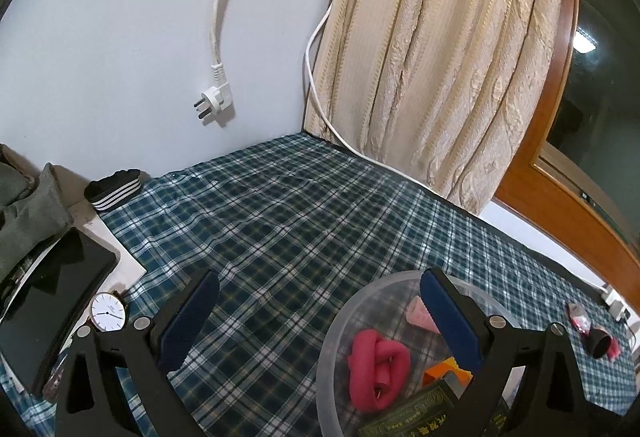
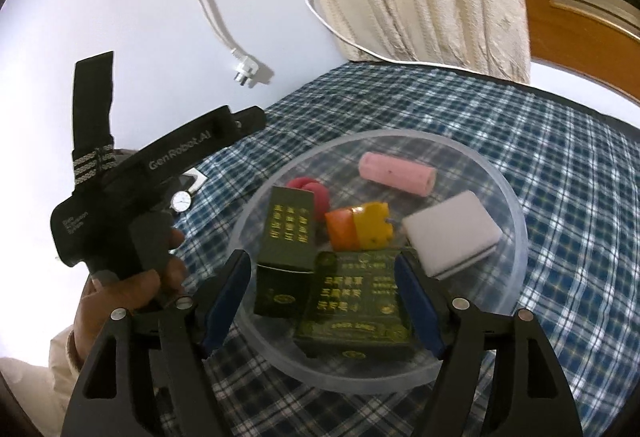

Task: Organize objects
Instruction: 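Open both tools to drop the box and block into the bowl, then withdraw both tools from the bowl toward the remaining items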

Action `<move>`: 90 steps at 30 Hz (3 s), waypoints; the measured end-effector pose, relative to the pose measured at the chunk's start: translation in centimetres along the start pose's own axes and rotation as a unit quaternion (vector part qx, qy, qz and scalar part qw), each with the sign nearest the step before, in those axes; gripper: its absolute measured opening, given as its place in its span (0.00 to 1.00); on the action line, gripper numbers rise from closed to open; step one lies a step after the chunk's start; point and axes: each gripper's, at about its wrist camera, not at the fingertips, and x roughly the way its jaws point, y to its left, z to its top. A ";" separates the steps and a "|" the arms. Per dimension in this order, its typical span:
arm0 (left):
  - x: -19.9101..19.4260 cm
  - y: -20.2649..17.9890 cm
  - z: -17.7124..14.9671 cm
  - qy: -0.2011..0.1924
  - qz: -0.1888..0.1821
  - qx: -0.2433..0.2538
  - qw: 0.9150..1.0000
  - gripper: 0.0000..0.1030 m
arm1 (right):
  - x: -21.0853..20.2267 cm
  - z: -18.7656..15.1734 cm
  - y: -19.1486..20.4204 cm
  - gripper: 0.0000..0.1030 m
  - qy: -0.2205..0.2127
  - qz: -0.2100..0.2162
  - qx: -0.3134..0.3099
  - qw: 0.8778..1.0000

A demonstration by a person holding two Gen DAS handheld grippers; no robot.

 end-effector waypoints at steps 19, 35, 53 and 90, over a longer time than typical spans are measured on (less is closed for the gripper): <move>0.4 -1.3 -0.6 0.013 -0.011 0.033 0.999 0.99 | 0.7 0.1 -0.3 0.73 -0.005 -0.037 -0.012 0.999; 0.6 -4.0 -1.8 0.015 0.000 0.094 0.995 0.99 | -4.0 -3.2 -5.7 0.77 -0.026 -0.069 0.061 0.995; -0.5 -8.0 -3.3 0.019 -0.007 0.145 0.989 0.99 | -7.8 -6.1 -11.1 0.81 -0.031 -0.110 0.124 0.986; -3.6 -19.9 -7.8 0.043 -0.085 0.263 0.960 0.99 | -17.0 -10.4 -22.0 0.87 -0.067 -0.202 0.227 0.950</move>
